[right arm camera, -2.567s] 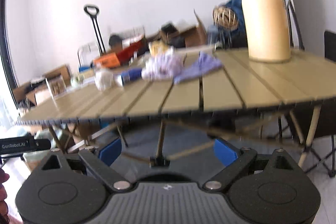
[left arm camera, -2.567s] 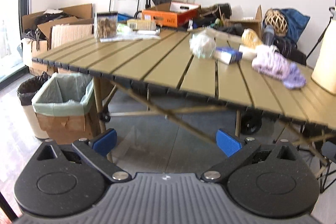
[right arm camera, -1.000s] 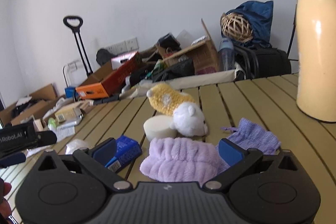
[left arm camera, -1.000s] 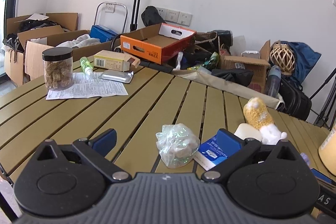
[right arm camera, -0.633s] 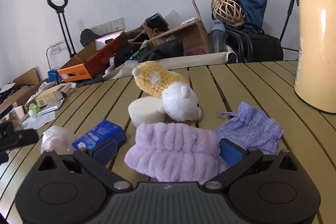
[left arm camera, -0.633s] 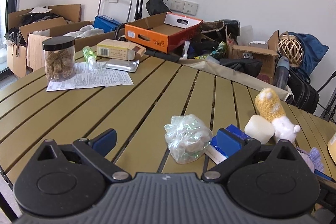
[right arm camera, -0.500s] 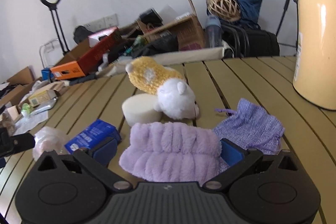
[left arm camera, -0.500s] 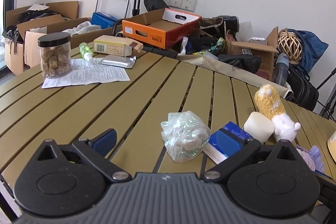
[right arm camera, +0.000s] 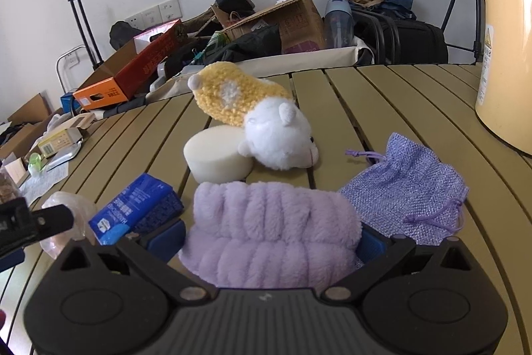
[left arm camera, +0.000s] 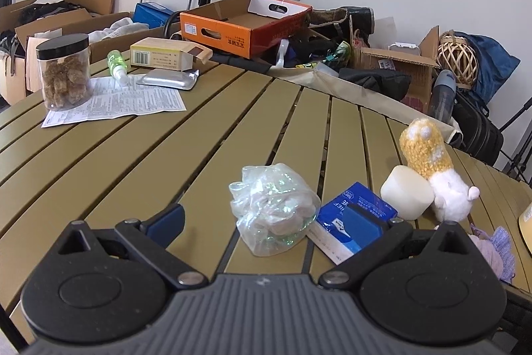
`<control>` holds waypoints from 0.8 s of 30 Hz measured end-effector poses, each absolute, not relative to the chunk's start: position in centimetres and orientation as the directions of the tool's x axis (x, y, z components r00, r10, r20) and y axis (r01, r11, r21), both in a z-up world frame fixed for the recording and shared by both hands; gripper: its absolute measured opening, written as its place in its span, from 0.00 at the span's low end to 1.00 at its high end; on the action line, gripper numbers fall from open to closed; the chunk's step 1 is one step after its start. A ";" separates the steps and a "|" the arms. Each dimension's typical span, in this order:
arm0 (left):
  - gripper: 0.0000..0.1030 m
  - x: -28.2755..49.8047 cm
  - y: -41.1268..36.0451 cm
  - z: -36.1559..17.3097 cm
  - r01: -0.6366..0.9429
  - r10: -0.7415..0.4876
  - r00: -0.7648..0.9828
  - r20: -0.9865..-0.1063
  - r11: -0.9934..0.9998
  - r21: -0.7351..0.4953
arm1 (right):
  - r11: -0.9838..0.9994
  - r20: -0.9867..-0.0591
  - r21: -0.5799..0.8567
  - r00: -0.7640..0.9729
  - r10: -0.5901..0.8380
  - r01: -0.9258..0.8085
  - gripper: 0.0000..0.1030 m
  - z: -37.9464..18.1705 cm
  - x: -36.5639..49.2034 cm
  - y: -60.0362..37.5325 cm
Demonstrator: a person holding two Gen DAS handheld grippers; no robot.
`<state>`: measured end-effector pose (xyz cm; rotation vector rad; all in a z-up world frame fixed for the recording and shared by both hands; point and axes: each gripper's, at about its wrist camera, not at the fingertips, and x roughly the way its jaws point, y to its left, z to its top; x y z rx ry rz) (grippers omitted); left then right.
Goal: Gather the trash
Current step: 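Close the left gripper on the clear plastic bag while the right grasps the lilac towel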
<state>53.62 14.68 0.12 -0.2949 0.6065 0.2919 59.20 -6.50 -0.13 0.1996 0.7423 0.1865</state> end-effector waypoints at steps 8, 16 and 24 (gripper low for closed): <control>1.00 54.1 14.8 -0.1 -0.360 0.183 0.779 -0.600 0.914 -0.189 | 0.956 -0.591 0.273 0.764 0.258 -0.111 0.65 0.3 58.3 -7.3; 1.00 54.7 14.8 -0.4 -0.378 0.189 0.775 -0.604 0.903 -0.203 | 0.917 -0.511 0.386 0.803 0.307 -0.105 0.37 1.0 57.6 -10.1; 1.00 55.7 14.6 -0.7 -0.412 0.210 0.770 -0.603 0.885 -0.217 | 0.899 -0.422 0.434 0.867 0.265 -0.063 0.37 2.2 56.3 -13.0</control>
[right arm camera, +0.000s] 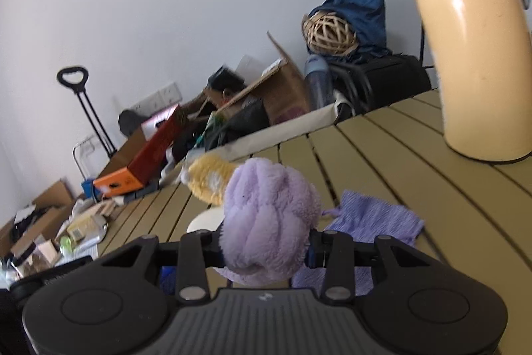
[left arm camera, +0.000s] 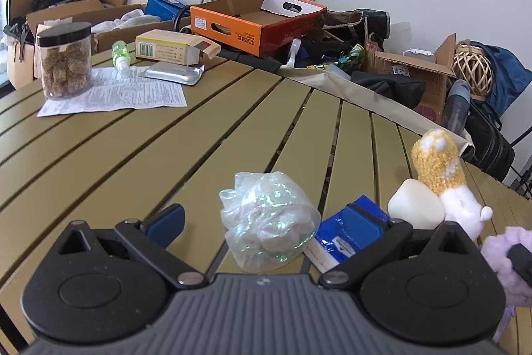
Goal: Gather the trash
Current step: 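Close the left gripper on the clear plastic bag while the right grasps the lilac towel, then lift the plastic bag and lilac towel and carry both over the black bin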
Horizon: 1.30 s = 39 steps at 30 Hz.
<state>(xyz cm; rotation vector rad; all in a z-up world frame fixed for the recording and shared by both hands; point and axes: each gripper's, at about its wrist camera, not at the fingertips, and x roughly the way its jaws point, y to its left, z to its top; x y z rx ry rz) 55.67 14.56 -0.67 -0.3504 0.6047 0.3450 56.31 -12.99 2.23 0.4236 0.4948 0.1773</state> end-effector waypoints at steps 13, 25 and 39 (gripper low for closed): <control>0.70 56.4 15.5 -1.7 -0.459 0.209 0.752 -0.625 0.847 -0.270 | 0.894 -0.420 0.447 0.878 0.227 -0.017 0.37 1.8 56.3 -14.9; 0.43 55.6 15.9 -1.4 -0.445 0.200 0.779 -0.594 0.845 -0.298 | 0.897 -0.421 0.441 0.876 0.235 -0.029 0.38 1.9 56.0 -14.6; 0.43 53.7 13.3 0.6 -0.375 0.217 0.826 -0.520 0.901 -0.220 | 0.901 -0.411 0.429 0.875 0.256 -0.062 0.38 2.7 54.9 -14.7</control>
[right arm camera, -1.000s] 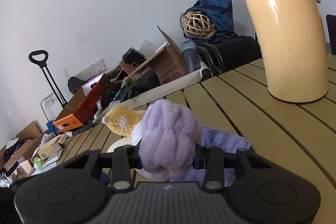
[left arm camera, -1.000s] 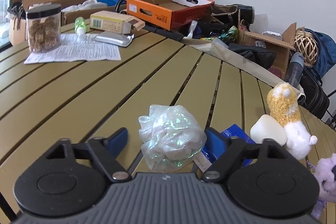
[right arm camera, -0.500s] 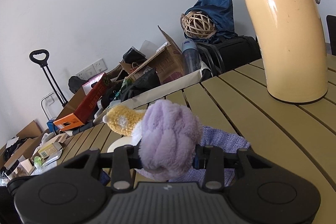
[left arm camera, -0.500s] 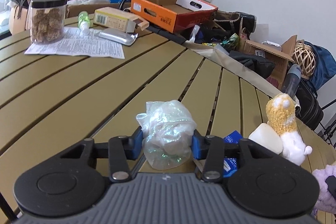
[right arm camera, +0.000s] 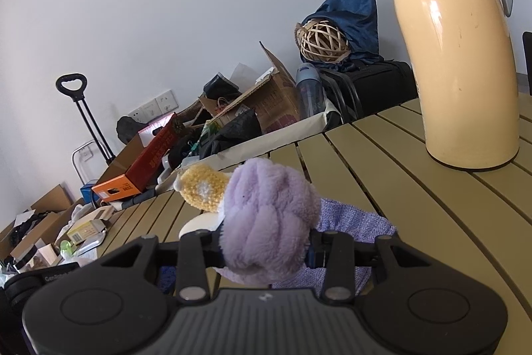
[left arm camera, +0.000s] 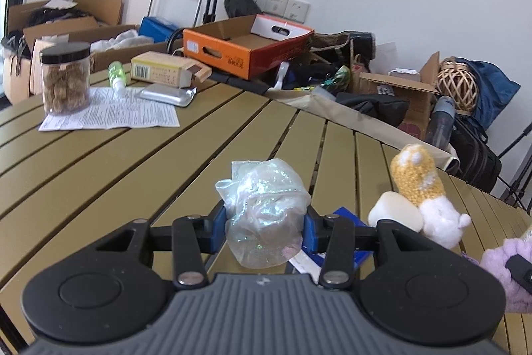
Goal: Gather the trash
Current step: 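Lift the plastic bag and lilac towel and carry both over the black bin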
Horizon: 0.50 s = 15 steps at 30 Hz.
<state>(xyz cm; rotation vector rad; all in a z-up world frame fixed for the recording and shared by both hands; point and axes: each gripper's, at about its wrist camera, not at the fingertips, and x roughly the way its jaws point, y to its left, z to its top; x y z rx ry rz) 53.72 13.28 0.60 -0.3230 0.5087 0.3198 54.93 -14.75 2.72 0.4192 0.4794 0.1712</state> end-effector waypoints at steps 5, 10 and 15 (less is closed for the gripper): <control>0.43 52.5 12.1 1.5 -0.339 0.210 0.847 -0.489 0.921 -0.192 | 0.903 -0.398 0.423 0.880 0.259 -0.074 0.38 3.3 54.1 -15.0; 0.43 50.8 10.9 2.3 -0.284 0.177 0.871 -0.459 0.943 -0.175 | 0.907 -0.385 0.411 0.883 0.267 -0.095 0.37 3.9 52.9 -15.1; 0.43 49.0 10.2 2.6 -0.242 0.155 0.889 -0.431 0.958 -0.156 | 0.913 -0.380 0.390 0.881 0.281 -0.123 0.37 4.4 51.3 -14.8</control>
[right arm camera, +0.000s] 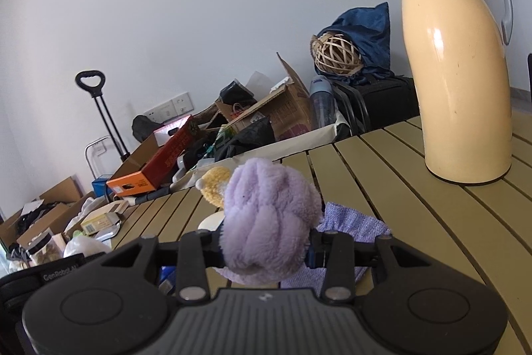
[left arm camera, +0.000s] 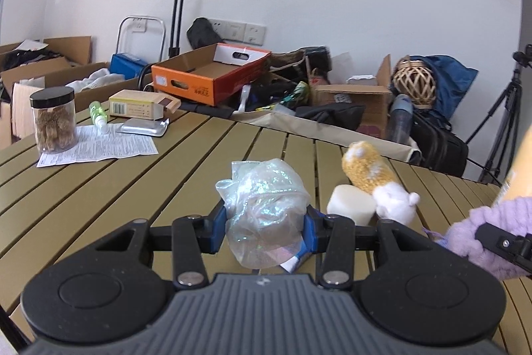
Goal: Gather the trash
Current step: 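Lift the plastic bag and lilac towel and carry both over the black bin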
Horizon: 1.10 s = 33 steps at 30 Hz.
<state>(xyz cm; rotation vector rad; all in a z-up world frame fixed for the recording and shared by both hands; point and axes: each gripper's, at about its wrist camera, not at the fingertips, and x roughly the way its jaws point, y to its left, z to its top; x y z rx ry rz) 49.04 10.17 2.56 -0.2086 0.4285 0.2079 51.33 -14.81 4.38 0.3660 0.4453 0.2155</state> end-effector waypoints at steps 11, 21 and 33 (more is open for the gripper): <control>0.44 43.7 9.3 3.2 -0.175 0.110 0.918 -0.380 0.974 -0.142 | 0.923 -0.359 0.336 0.880 0.312 -0.191 0.38 5.6 46.9 -14.9; 0.44 39.4 7.5 3.1 -0.149 0.096 0.938 -0.332 0.979 -0.139 | 0.922 -0.334 0.313 0.882 0.333 -0.230 0.38 5.9 42.7 -14.7; 0.44 34.0 5.8 0.3 -0.126 0.074 0.922 -0.379 0.985 -0.114 | 0.912 -0.347 0.313 0.862 0.369 -0.265 0.38 4.8 37.5 -15.9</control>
